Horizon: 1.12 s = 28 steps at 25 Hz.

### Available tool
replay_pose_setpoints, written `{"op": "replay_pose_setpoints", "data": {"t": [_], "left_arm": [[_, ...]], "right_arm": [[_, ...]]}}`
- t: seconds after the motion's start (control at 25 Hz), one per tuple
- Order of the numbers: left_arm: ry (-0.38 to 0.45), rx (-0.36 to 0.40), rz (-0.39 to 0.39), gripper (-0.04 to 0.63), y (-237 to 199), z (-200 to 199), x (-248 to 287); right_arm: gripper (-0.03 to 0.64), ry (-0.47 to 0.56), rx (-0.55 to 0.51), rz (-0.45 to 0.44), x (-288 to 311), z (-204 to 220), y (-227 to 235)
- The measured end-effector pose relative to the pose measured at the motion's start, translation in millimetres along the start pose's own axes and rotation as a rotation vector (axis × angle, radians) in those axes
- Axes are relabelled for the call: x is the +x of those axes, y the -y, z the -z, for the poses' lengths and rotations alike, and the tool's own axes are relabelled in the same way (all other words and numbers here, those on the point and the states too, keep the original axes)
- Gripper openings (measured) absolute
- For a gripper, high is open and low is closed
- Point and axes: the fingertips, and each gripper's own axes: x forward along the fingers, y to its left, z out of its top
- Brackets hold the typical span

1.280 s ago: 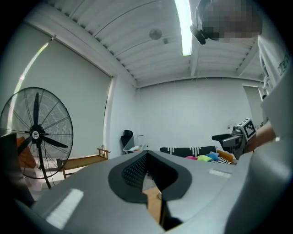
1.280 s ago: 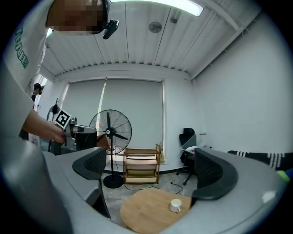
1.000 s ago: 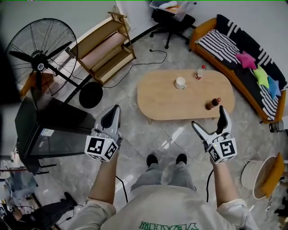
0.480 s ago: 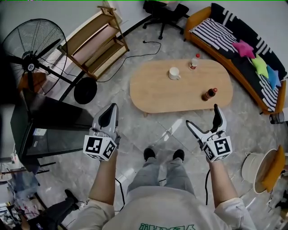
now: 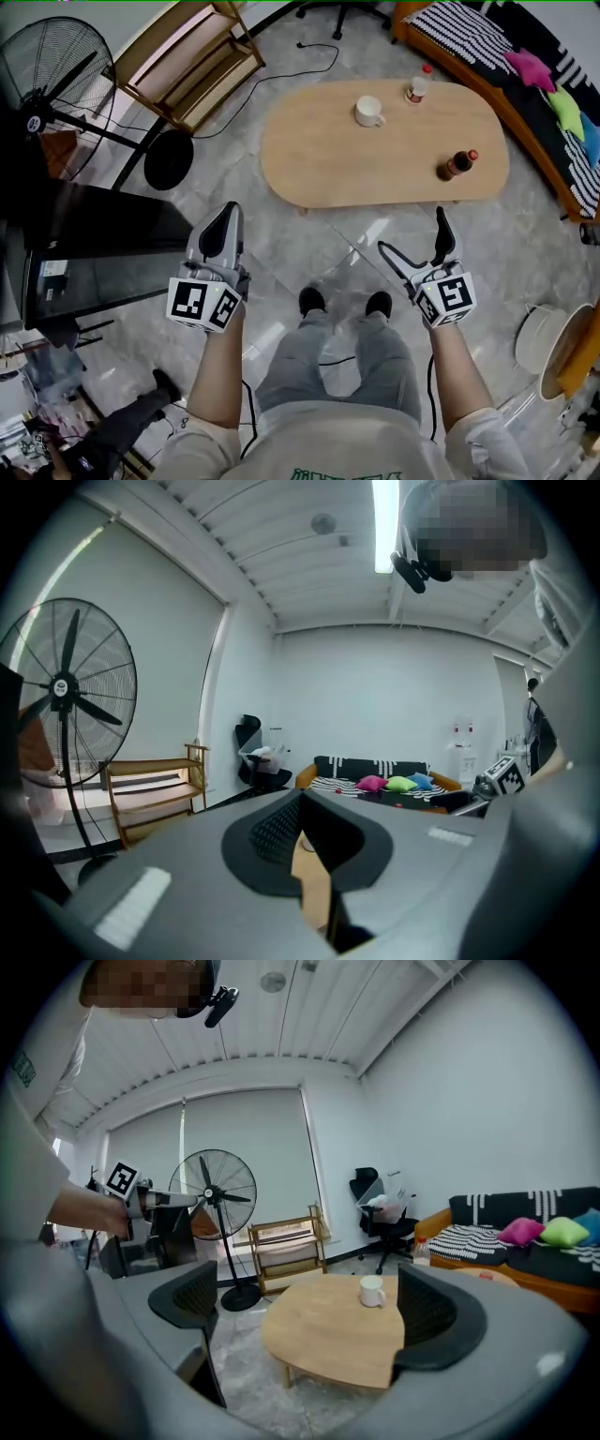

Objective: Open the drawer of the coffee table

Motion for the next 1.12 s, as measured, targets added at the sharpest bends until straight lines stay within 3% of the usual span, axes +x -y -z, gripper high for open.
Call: {"op": "replay_pose_setpoints", "data": {"t": [0.64,1.12], "left_arm": [[-0.081,0.003,-0.082,-0.002,-4,207,58],[-0.067,0.058,-0.112,-0.002,-39,279,85]], "right_arm": [[0.589,-0.139,0.132,-0.1,87,266,49],[0.589,-0.173,0.224,-0.154,178,396,56]]}}
